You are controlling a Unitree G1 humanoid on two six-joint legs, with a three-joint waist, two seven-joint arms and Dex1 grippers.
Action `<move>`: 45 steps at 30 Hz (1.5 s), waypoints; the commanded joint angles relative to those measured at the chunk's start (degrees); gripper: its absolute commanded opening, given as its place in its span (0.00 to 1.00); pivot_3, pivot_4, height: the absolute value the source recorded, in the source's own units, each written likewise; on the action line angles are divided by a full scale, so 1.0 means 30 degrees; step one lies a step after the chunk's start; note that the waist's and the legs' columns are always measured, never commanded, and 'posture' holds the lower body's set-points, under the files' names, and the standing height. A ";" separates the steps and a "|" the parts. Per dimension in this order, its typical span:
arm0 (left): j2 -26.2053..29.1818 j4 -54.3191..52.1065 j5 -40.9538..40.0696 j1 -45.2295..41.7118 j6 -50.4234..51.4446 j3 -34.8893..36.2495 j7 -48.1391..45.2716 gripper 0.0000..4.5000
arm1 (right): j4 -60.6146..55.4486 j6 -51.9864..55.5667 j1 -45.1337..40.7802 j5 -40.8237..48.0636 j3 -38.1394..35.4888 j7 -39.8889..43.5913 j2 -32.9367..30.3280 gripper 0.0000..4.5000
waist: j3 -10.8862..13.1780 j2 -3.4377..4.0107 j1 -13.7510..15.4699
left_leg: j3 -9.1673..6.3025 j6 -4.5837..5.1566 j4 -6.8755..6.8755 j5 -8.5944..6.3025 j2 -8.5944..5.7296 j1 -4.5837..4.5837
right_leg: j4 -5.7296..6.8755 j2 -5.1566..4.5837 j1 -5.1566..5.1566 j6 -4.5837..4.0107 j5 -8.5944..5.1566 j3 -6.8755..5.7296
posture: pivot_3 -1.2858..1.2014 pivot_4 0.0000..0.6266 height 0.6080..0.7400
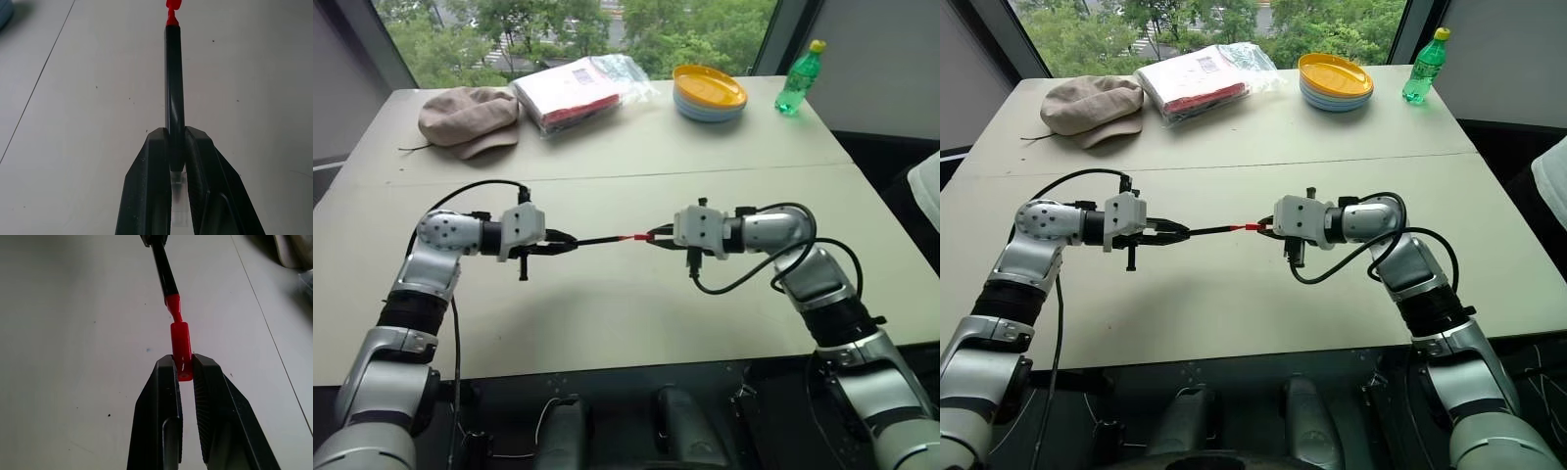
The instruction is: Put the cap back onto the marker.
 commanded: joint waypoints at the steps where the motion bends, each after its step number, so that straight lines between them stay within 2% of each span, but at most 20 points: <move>1: -0.0002 -0.0415 -0.0156 -0.0550 -0.0152 0.0294 0.0085 0.00 | -0.1058 -0.0001 -0.0440 0.0252 -0.0012 -0.0018 0.0182 0.01 | 0.0000 0.0000 0.0001 | -0.0001 0.0000 0.0000 0.0000 0.0000 0.0000 | -0.0001 0.0000 0.0000 0.0000 0.0000 0.0000 | 0.52 0.24 1.00; 25: 0.0113 -0.2015 -0.0437 0.0172 0.0623 0.0217 -0.0277 0.00 | -0.0243 -0.0955 -0.1230 -0.0662 0.1007 0.0045 0.1424 0.01 | 0.0000 0.0000 -0.0007 | 0.0000 0.0000 0.0000 0.0000 0.0000 0.0000 | 0.0000 0.0000 -0.0001 0.0000 0.0000 0.0000 | 0.52 0.24 1.00; 38: -0.0199 -0.1194 -0.0024 -0.0581 -0.0591 -0.0217 -0.1120 0.00 | -0.1530 -0.1488 -0.0816 0.0178 0.1501 0.1895 0.1421 0.01 | 0.0000 0.0000 -0.0008 | 0.0000 0.0000 0.0000 0.0000 0.0000 0.0000 | 0.0000 0.0000 -0.0001 -0.0001 0.0000 -0.0001 | 0.52 0.24 1.00; 45: -0.0543 -0.0560 0.0157 -0.1085 -0.0917 -0.0129 -0.1051 0.00 | -0.1597 -0.1435 -0.0948 0.0054 0.1512 0.2017 0.1715 0.01 | 0.0000 0.0000 -0.0009 | 0.0001 0.0000 0.0000 0.0000 0.0000 0.0000 | 0.0000 0.0001 -0.0001 0.0000 0.0000 -0.0001 | 0.52 0.24 1.00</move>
